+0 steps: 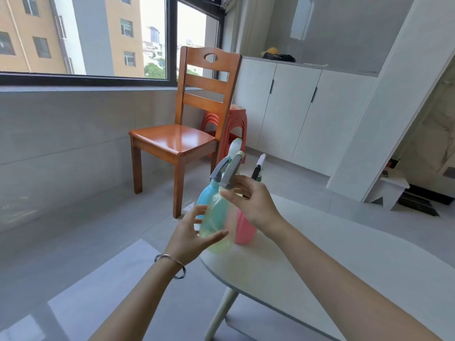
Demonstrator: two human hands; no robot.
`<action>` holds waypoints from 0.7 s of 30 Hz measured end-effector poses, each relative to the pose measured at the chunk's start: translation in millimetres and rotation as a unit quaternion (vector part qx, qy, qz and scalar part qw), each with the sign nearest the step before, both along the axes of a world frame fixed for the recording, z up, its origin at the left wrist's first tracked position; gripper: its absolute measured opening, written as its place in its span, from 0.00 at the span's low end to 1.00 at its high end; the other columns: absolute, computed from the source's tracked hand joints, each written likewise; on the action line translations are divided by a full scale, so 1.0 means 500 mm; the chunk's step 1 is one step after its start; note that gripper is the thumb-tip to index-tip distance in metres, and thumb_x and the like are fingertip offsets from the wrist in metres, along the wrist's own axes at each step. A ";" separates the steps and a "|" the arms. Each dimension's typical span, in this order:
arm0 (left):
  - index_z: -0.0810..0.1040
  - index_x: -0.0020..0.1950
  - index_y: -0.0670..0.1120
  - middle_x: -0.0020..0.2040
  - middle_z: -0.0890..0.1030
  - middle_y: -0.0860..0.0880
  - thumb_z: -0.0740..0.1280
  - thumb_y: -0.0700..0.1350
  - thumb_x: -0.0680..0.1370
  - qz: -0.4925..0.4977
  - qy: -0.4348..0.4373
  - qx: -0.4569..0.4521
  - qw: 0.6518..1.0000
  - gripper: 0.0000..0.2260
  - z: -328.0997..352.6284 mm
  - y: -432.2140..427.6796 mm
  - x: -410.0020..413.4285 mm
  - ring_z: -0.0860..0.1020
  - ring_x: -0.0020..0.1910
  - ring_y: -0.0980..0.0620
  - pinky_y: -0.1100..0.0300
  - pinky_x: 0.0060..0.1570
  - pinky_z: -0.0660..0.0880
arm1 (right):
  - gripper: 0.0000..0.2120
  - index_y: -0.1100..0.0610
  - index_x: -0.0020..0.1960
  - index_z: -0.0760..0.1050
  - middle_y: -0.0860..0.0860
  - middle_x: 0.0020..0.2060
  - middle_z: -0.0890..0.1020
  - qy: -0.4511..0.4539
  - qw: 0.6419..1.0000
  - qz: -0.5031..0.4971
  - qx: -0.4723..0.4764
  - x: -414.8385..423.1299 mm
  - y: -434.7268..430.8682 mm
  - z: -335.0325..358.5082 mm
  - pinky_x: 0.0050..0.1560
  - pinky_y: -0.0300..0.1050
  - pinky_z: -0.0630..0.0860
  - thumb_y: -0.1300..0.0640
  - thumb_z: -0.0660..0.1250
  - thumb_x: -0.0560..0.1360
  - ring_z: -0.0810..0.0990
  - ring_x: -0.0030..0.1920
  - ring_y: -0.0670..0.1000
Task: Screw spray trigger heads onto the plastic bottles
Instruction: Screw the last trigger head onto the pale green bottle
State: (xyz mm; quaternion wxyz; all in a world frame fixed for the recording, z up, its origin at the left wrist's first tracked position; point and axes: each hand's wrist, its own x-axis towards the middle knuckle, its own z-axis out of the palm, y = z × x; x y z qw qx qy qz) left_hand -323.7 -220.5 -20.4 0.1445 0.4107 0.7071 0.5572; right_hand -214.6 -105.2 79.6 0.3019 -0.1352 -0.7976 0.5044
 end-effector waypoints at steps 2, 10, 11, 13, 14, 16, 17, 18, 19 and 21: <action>0.71 0.61 0.54 0.60 0.76 0.55 0.72 0.69 0.56 -0.005 -0.005 -0.017 1.000 0.38 -0.014 0.009 -0.004 0.76 0.57 0.55 0.57 0.52 0.79 | 0.10 0.44 0.47 0.77 0.39 0.42 0.81 -0.004 1.000 -0.002 0.000 -0.008 0.005 -0.021 0.49 0.27 0.73 0.58 0.71 0.72 0.80 0.47 0.38; 0.72 0.62 0.52 0.61 0.76 0.53 0.73 0.66 0.58 -0.008 -0.002 -0.071 0.997 0.37 -0.035 0.015 -0.018 0.75 0.57 0.50 0.50 0.53 0.79 | 0.10 0.42 0.46 0.76 0.39 0.43 0.82 -0.013 1.000 -0.021 -0.010 -0.028 0.024 -0.071 0.52 0.30 0.74 0.56 0.72 0.72 0.80 0.49 0.38; 0.72 0.62 0.52 0.61 0.76 0.53 0.72 0.66 0.58 -0.010 -0.005 -0.073 0.997 0.36 -0.035 0.014 -0.018 0.75 0.57 0.50 0.50 0.53 0.79 | 0.10 0.42 0.47 0.75 0.39 0.44 0.82 -0.015 1.000 -0.023 -0.005 -0.029 0.024 -0.074 0.53 0.31 0.74 0.55 0.72 0.72 0.80 0.50 0.39; 0.72 0.62 0.52 0.61 0.75 0.54 0.72 0.66 0.58 -0.010 -0.009 -0.070 0.997 0.36 -0.035 0.014 -0.018 0.75 0.58 0.50 0.51 0.53 0.80 | 0.10 0.42 0.47 0.76 0.40 0.45 0.82 -0.013 1.000 -0.027 -0.002 -0.032 0.026 -0.076 0.55 0.35 0.74 0.54 0.72 0.71 0.80 0.51 0.41; 0.71 0.62 0.52 0.61 0.75 0.54 0.72 0.66 0.58 -0.010 -0.010 -0.069 0.997 0.36 -0.034 0.014 -0.017 0.75 0.58 0.50 0.51 0.53 0.80 | 0.10 0.42 0.47 0.76 0.40 0.45 0.82 -0.014 0.999 -0.029 -0.002 -0.032 0.027 -0.077 0.56 0.36 0.75 0.54 0.72 0.71 0.80 0.51 0.41; 0.71 0.62 0.52 0.61 0.75 0.54 0.72 0.65 0.58 -0.009 -0.011 -0.069 0.998 0.36 -0.034 0.014 -0.015 0.75 0.58 0.50 0.51 0.53 0.80 | 0.10 0.43 0.48 0.76 0.41 0.47 0.83 -0.014 0.999 -0.030 -0.005 -0.031 0.028 -0.079 0.57 0.37 0.74 0.54 0.72 0.71 0.81 0.52 0.42; 0.71 0.62 0.52 0.62 0.75 0.53 0.72 0.65 0.58 -0.010 -0.012 -0.068 0.998 0.36 -0.036 0.015 -0.016 0.75 0.58 0.50 0.52 0.53 0.80 | 0.11 0.43 0.49 0.76 0.41 0.47 0.83 -0.012 1.000 -0.026 -0.012 -0.030 0.029 -0.081 0.57 0.37 0.74 0.55 0.73 0.70 0.81 0.52 0.42; 0.71 0.62 0.52 0.62 0.75 0.53 0.72 0.65 0.58 -0.011 -0.013 -0.068 0.998 0.36 -0.037 0.015 -0.015 0.74 0.58 0.50 0.52 0.53 0.80 | 0.12 0.44 0.50 0.76 0.42 0.48 0.82 -0.011 0.999 -0.024 -0.018 -0.030 0.029 -0.082 0.57 0.37 0.74 0.55 0.73 0.70 0.80 0.53 0.43; 0.71 0.63 0.52 0.62 0.75 0.53 0.72 0.64 0.59 -0.012 -0.014 -0.070 0.997 0.36 -0.037 0.016 -0.015 0.74 0.59 0.50 0.53 0.53 0.80 | 0.12 0.44 0.50 0.76 0.42 0.48 0.82 -0.011 0.999 -0.023 -0.024 -0.030 0.030 -0.084 0.57 0.37 0.74 0.56 0.73 0.70 0.80 0.53 0.43; 0.71 0.63 0.52 0.62 0.75 0.53 0.72 0.64 0.59 -0.013 -0.016 -0.069 0.997 0.35 -0.038 0.016 -0.015 0.74 0.59 0.50 0.54 0.53 0.79 | 0.12 0.44 0.50 0.76 0.42 0.48 0.82 -0.012 0.999 -0.023 -0.027 -0.030 0.032 -0.085 0.58 0.36 0.74 0.56 0.74 0.70 0.80 0.53 0.43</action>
